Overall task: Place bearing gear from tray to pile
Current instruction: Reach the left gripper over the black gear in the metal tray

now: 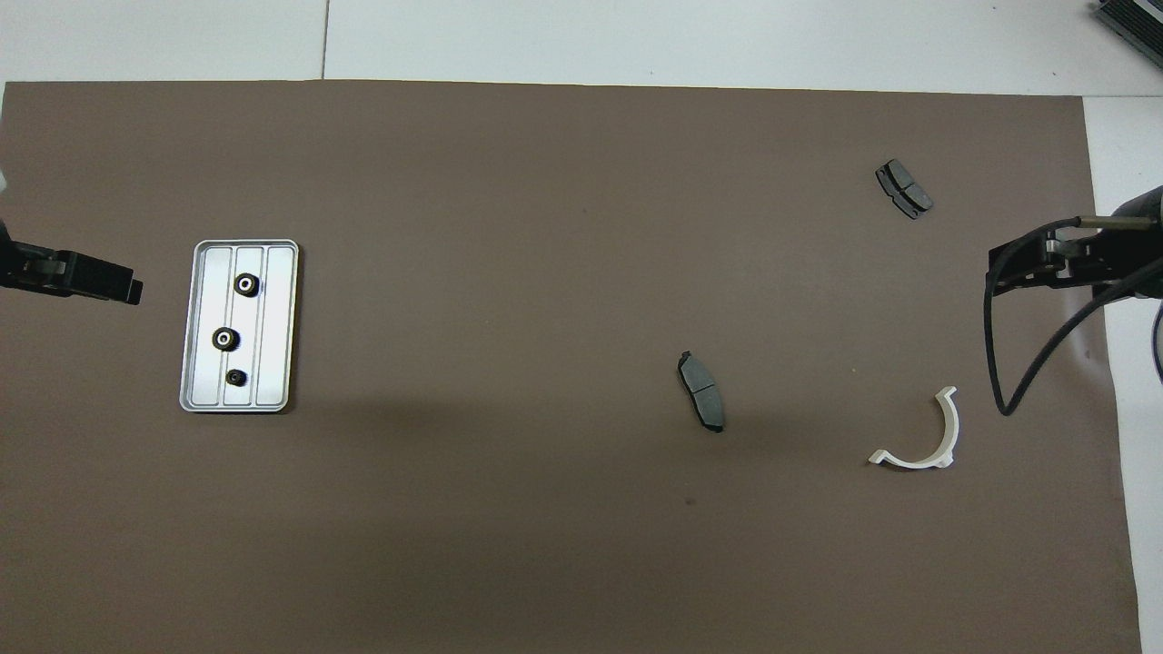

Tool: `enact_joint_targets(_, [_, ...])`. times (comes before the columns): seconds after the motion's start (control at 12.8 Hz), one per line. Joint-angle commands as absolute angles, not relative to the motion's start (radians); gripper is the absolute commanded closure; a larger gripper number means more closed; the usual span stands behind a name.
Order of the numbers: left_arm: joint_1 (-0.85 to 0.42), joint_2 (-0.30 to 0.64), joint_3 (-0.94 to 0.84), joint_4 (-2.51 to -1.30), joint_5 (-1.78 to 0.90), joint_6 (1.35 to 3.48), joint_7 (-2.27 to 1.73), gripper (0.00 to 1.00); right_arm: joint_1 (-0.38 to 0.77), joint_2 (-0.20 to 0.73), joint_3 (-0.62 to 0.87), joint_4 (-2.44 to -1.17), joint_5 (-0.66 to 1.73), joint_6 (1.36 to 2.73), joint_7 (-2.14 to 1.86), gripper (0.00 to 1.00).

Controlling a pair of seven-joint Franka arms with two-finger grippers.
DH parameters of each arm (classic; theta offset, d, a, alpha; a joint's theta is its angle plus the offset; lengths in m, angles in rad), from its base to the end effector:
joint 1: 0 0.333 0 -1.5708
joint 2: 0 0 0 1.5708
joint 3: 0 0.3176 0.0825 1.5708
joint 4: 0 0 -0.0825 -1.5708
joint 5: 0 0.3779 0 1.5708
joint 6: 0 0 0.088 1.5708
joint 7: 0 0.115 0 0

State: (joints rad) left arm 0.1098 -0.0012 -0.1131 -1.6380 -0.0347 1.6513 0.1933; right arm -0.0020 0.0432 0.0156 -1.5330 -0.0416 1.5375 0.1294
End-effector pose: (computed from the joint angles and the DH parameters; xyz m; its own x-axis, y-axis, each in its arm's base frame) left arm 0.5543 -0.0056 0.5944 0.9811 -0.1925 0.0208 -0.1931 -0.9807 0.0311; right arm 0.5580 0.0025 0.6090 0.9926 -0.1168 -0.0331 -0.1153 -0.9923 0.0456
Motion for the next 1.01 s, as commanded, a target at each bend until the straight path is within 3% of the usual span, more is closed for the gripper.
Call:
enact_joint_targets(0.0, [0.112,-0.024,-0.106,-1.650,-0.037,1.628,0.182,0.00,-0.008,0.015,0.018,-1.568,-0.021,1.557,0.138,0.00])
enact_joint_targets(0.39, [0.115,-0.026,-0.101,-1.689,-0.037,1.658,0.187,0.00,-0.008,0.015,0.018,-1.568,-0.021,1.559,0.138,0.00])
enact_joint_targets(0.94, [0.120,0.018,-0.098,-1.914,-0.035,1.935,0.187,0.00,-0.008,0.015,0.018,-1.568,-0.023,1.557,0.138,0.00])
